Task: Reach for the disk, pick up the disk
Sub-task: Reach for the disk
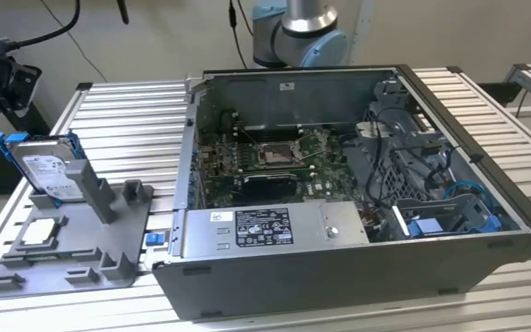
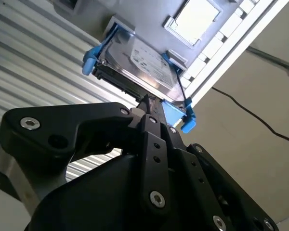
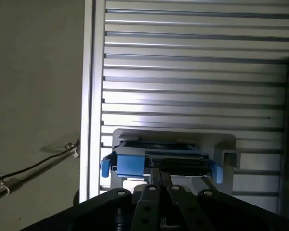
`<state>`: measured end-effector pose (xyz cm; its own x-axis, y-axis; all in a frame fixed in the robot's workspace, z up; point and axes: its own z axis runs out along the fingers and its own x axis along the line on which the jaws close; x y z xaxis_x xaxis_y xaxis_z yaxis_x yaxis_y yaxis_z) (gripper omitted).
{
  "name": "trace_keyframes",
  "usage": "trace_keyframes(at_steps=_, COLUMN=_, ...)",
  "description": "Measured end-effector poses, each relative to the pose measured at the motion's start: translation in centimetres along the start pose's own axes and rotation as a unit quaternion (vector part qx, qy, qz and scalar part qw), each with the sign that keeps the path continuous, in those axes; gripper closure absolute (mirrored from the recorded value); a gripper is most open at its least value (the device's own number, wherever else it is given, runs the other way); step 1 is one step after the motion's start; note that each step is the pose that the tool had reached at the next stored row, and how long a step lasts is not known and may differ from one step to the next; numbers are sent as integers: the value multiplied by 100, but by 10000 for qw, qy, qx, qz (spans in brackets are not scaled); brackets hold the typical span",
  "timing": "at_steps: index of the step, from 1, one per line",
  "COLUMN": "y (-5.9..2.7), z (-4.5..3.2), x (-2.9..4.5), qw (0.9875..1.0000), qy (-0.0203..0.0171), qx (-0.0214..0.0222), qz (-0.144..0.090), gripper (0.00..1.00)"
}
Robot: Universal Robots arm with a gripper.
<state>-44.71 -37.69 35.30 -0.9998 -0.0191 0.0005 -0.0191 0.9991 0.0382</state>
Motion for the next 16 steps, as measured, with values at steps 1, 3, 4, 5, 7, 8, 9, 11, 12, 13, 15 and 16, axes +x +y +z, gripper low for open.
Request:
trace_keyframes(at_steps=1, y=0, z=0, x=27, qw=10000, qy=0, qx=0, qz=0, gripper=100)
trace_keyframes(at_steps=3, y=1, z=0, x=75, qw=10000, qy=0, qx=0, qz=0, gripper=100)
trace_keyframes(at_steps=4, y=2, z=0, x=95, qw=10000, qy=0, qx=0, qz=0, gripper=100)
trace_keyframes(at_steps=5, y=2, z=0, x=115, qw=10000, qy=0, qx=0, qz=0, gripper=100)
trace_keyframes(at_steps=7, y=3, z=0, x=151, qw=10000, qy=0, qx=0, qz=0, gripper=100)
trace_keyframes(at_steps=8, y=3, z=0, x=168, qw=10000, qy=0, qx=0, qz=0, gripper=100)
trace_keyframes(at_steps=9, y=3, z=0, x=184, qw=10000, qy=0, qx=0, qz=0, gripper=100)
trace_keyframes(at_steps=11, y=4, z=1, x=214, qw=10000, qy=0, qx=0, qz=0, gripper=100)
trace_keyframes(at_steps=12, y=4, z=0, x=226, qw=10000, qy=0, qx=0, qz=0, gripper=100)
trace_keyframes(at_steps=13, y=4, z=0, x=234, qw=10000, qy=0, qx=0, qz=0, gripper=100)
trace_keyframes(at_steps=15, y=3, z=0, x=235, qw=10000, qy=0, qx=0, qz=-1, gripper=100)
trace_keyframes(at_steps=16, y=4, z=0, x=236, qw=10000, qy=0, qx=0, qz=-1, gripper=100)
